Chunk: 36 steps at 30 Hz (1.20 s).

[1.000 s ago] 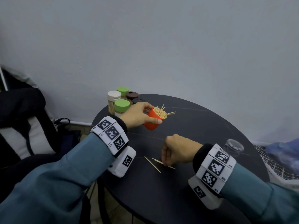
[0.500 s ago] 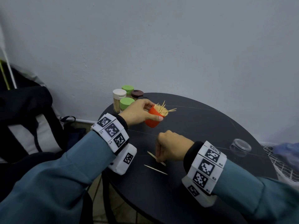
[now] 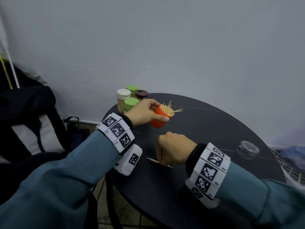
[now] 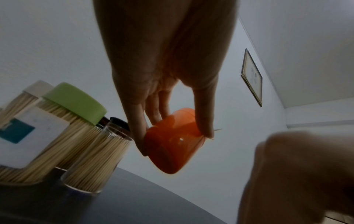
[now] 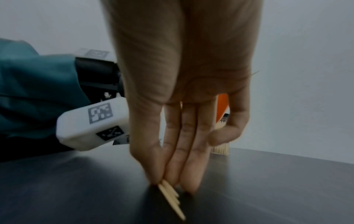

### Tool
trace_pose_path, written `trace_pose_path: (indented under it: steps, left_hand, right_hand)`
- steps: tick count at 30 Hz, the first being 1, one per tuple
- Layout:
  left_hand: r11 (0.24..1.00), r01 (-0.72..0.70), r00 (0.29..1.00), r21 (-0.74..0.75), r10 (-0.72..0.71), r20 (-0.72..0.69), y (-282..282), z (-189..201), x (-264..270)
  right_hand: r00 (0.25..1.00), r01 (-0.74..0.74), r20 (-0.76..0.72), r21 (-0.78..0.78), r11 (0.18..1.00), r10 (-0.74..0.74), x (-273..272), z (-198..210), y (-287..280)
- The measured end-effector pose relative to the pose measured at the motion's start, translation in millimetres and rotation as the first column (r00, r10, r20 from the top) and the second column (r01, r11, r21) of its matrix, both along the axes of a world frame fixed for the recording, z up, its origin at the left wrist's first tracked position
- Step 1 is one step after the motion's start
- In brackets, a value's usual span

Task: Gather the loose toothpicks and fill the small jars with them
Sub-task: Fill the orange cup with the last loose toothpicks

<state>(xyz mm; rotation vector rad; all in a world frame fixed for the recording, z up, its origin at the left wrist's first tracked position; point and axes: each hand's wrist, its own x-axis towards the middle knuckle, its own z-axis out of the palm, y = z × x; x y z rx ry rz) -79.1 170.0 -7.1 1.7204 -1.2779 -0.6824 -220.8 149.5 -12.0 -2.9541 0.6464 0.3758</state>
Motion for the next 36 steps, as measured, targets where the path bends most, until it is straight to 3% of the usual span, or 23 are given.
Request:
trace_pose_path:
  steps: [7,11,16,19,21,23,27,30,33,36]
  left_hand:
    - [1.0,-0.004,1.0,-0.014,0.004,-0.016,0.3,0.9,3.2]
    - [1.0,0.005,1.0,-0.024,-0.005,-0.014,-1.2,-1.4,4.1]
    - [0.997,-0.017,0.998,-0.078,0.013,-0.053,-3.8,1.7,7.8]
    - [0.995,-0.015,0.998,-0.099,0.01,-0.055,-6.0,2.7,9.3]
    - [0.996,0.004,0.999,-0.09,-0.009,-0.051,-8.1,0.5,8.2]
    - [0.997,0.021,0.998,-0.08,-0.026,-0.056,-10.1,-1.1,6.4]
    - [0.996,0.035,0.998,-0.079,-0.039,-0.045,-13.5,-3.3,2.5]
    - [0.994,0.06,0.996,-0.087,-0.066,-0.061,-16.7,-4.7,-1.8]
    - [0.993,0.077,0.995,-0.092,-0.082,-0.058,-18.7,-4.1,-5.6]
    - [0.991,0.088,0.992,-0.102,-0.096,-0.08,-22.2,-4.7,-9.2]
  right_hand:
    - [0.991,-0.043,-0.13,-0.105,0.994,0.029,4.5,-2.0,0.0]
    - [0.991,-0.023,-0.135,-0.055,0.998,0.015,0.5,1.4,-7.5]
    - [0.991,0.037,0.123,0.135,0.99,-0.053,-11.7,32.7,-25.6]
    - [0.943,0.032,0.324,0.153,0.988,-0.081,-18.2,60.6,-37.5]
    - [0.877,0.055,0.47,0.1,0.993,-0.096,-19.9,77.5,-49.7]
    - [0.848,0.094,0.526,-0.021,0.995,-0.069,-18.5,90.2,-61.7]
    - [0.943,0.134,0.332,-0.354,0.926,-0.01,-8.9,96.6,-68.8]
    - [0.969,0.111,0.246,-0.435,0.893,-0.001,-3.0,88.0,-69.6]
    - [0.901,0.168,0.433,-0.254,0.953,-0.043,-8.0,76.5,-78.3]
    - [0.715,0.17,0.659,0.163,0.972,-0.236,-23.1,63.7,-87.5]
